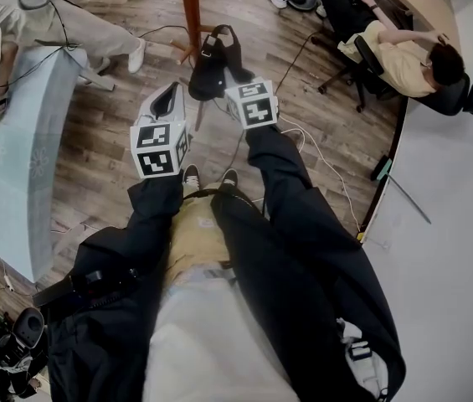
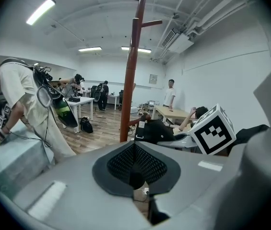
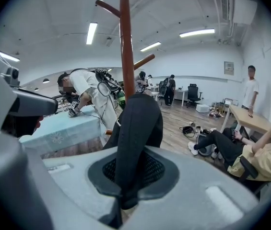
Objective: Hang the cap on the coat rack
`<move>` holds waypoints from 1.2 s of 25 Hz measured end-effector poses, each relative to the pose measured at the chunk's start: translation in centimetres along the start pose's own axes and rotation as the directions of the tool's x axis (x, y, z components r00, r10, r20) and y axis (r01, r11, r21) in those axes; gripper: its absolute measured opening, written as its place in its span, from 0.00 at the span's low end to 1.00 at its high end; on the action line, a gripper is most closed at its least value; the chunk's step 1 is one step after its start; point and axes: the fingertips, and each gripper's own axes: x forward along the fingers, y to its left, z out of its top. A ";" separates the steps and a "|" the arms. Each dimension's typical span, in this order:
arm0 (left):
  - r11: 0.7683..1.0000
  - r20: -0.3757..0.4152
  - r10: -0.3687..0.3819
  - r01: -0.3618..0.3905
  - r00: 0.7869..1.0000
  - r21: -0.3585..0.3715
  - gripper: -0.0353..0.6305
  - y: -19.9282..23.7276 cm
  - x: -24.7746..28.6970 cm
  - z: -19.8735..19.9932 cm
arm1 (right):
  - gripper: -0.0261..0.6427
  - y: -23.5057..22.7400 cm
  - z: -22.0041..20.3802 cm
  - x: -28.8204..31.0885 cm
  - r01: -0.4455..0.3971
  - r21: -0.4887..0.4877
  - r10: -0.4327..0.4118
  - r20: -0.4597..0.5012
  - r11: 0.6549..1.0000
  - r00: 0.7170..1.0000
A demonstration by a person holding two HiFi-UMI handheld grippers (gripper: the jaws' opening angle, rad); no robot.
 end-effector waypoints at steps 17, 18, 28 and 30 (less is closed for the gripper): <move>1.000 0.033 -0.021 0.020 0.999 0.009 0.05 -2.0 -0.7 0.4 | 0.24 1.1 0.8 -4.1 -0.015 0.055 0.010 0.095 0.998 0.995; 1.000 0.037 -0.026 0.025 0.999 0.010 0.05 -2.2 -0.8 0.5 | 0.24 1.3 1.2 -4.9 -0.009 0.058 0.002 0.113 0.998 0.994; 0.994 0.125 -0.107 0.103 0.986 0.042 0.05 -5.4 -1.5 4.1 | 0.08 3.2 7.0 -13.1 0.057 0.037 -0.066 0.333 0.998 0.940; 0.991 0.143 -0.127 0.121 0.982 0.053 0.05 -6.3 -1.8 5.0 | 0.04 3.3 7.9 -14.4 0.068 0.036 -0.076 0.365 0.997 0.928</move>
